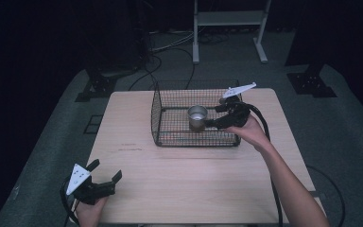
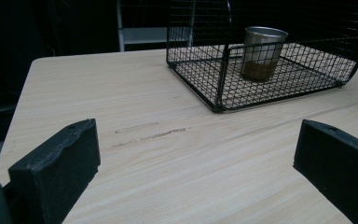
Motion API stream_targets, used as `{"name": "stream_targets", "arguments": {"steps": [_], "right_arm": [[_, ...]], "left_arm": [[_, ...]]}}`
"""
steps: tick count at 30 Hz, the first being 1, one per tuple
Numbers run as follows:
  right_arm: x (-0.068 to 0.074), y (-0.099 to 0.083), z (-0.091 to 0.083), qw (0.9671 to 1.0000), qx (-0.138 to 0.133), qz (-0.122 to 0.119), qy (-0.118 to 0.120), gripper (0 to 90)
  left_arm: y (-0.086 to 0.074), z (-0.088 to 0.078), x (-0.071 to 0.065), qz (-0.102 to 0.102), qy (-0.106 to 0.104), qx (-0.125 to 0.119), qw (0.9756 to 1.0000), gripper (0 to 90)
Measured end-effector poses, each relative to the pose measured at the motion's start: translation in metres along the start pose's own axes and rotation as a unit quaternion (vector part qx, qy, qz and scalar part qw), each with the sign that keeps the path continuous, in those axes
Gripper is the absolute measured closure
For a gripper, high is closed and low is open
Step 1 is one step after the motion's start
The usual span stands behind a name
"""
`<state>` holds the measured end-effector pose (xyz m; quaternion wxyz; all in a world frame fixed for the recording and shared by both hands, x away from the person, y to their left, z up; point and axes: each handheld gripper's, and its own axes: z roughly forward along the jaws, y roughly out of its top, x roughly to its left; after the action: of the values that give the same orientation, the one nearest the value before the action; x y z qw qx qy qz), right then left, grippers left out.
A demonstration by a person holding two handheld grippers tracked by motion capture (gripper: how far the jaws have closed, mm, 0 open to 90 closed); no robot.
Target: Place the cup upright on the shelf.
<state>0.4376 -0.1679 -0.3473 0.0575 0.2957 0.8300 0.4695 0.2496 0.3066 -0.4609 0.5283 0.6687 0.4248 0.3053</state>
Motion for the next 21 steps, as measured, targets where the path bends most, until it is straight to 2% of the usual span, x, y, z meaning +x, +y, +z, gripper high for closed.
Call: {"name": "stream_targets", "arguments": {"steps": [21], "right_arm": [[0.013, -0.030, -0.027, 0.9998, -0.016, 0.001, 0.013, 9.2]], "left_arm": [[0.000, 0.001, -0.001, 0.003, 0.000, 0.001, 1.0000, 0.0]]}}
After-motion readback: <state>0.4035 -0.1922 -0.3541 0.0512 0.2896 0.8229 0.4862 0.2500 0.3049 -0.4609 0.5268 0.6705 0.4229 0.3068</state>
